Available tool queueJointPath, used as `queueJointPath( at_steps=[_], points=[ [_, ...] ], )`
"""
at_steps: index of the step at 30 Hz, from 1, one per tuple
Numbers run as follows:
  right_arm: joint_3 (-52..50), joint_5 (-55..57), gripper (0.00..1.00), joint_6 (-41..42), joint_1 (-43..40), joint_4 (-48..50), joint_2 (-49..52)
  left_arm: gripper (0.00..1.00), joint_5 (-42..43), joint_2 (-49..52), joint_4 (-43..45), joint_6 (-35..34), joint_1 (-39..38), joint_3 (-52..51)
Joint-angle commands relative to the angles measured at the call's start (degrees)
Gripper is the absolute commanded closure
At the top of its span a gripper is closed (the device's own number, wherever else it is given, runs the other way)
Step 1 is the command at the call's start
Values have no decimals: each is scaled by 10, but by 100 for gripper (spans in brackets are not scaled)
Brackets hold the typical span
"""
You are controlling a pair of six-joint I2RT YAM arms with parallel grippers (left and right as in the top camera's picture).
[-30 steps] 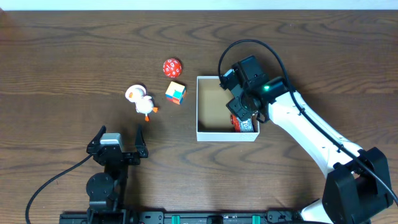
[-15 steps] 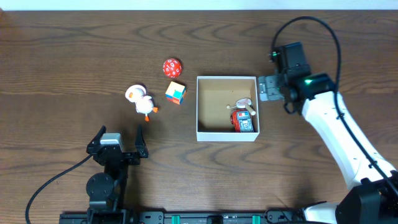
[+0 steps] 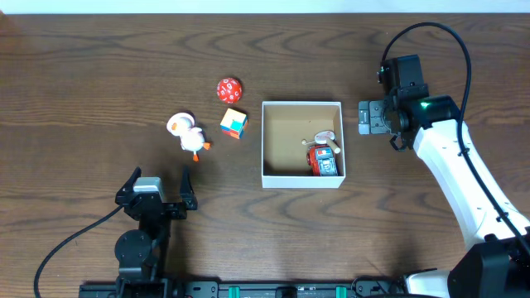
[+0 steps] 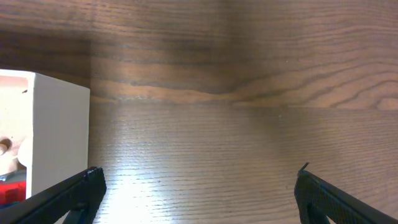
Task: Pack container
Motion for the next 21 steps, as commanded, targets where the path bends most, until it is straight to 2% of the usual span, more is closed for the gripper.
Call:
queueJointPath(
  at_steps=[1, 6, 10, 12, 15, 21],
  points=[
    [2, 6, 1, 9, -2, -2, -5, 2, 0, -1, -7, 10, 3, -16],
    [2, 6, 1, 9, -2, -2, -5, 2, 13, -1, 9, 9, 3, -15],
    [2, 6, 1, 9, -2, -2, -5, 2, 115, -1, 26, 9, 3, -10],
    [2, 6, 1, 9, -2, -2, -5, 2, 145, 3, -6, 7, 3, 10],
    [2, 6, 1, 9, -2, -2, -5, 2, 143, 29, -72, 3, 2, 64],
    [2, 6, 1, 9, -2, -2, -5, 2, 110, 184, -183, 3, 2, 261]
  ],
)
